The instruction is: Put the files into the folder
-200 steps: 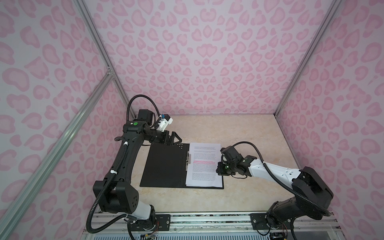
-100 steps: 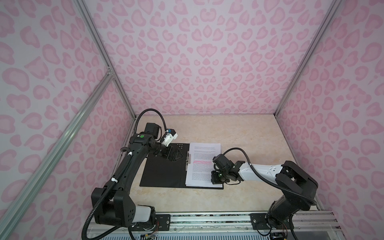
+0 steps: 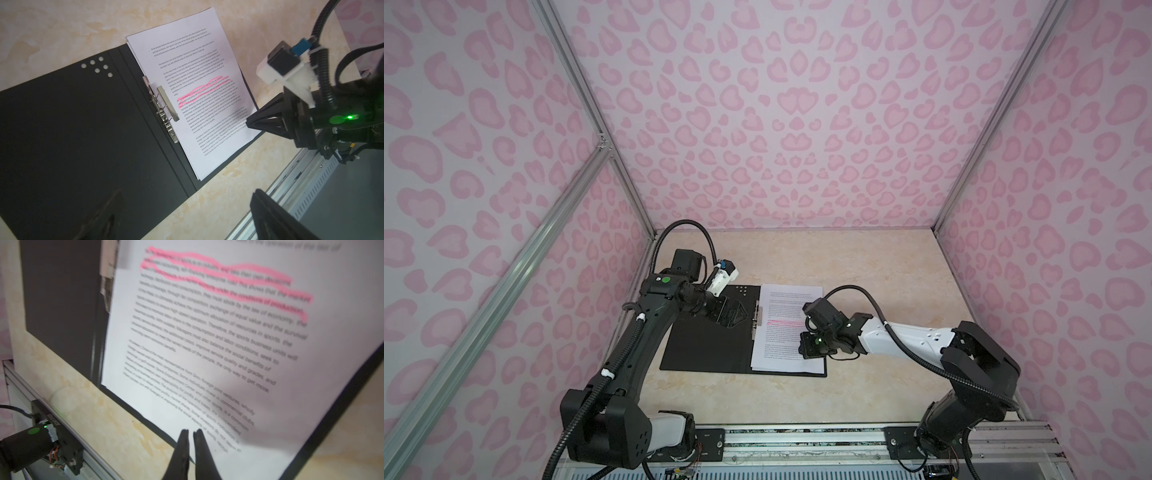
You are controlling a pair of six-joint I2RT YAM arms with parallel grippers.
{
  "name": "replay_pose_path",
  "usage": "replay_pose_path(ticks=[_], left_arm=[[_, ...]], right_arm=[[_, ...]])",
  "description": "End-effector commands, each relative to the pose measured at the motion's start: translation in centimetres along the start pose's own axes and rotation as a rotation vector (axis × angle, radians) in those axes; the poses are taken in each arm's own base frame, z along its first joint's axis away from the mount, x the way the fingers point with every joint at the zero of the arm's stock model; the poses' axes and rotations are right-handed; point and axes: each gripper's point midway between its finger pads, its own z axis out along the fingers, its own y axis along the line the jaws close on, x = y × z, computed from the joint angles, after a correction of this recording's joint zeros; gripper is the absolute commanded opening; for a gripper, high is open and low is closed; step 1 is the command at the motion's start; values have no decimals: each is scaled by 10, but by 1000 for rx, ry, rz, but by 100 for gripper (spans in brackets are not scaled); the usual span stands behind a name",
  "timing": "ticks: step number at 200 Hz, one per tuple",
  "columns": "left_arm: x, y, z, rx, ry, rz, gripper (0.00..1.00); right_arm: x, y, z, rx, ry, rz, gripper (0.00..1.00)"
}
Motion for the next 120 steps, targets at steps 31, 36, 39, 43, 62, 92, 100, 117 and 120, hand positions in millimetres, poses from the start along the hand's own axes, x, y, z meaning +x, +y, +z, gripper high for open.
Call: replay_pose_path(ticks=[31, 36, 39, 43, 62, 92, 100, 117, 120], left_arm=[[20, 24, 5, -144, 13, -31, 98], [22, 24, 6, -148, 14, -36, 98], [24, 24, 7, -146, 18, -40, 98], [26, 24, 8, -145, 20, -45, 98], [36, 25, 18, -133, 46, -71, 98], [42, 32, 29, -136, 77, -112, 98], [40, 35, 31, -149, 76, -129, 98], [34, 43, 35, -173, 68, -164, 98], [33, 45, 36, -178, 67, -171, 98]], right_arm=[[-78, -8, -36, 31, -84, -35, 14], [-90, -10, -38, 27, -99, -29, 14], [-96, -13, -39, 25, -107, -25, 14], [-107, -13, -41, 15, -123, -22, 14], [-149, -28, -39, 3, -163, -8, 14], [-209, -41, -24, -16, -184, -13, 14], [-219, -41, -15, -33, -181, -30, 14], [-237, -43, 7, -50, -161, -57, 14], [-239, -43, 10, -52, -157, -62, 14]])
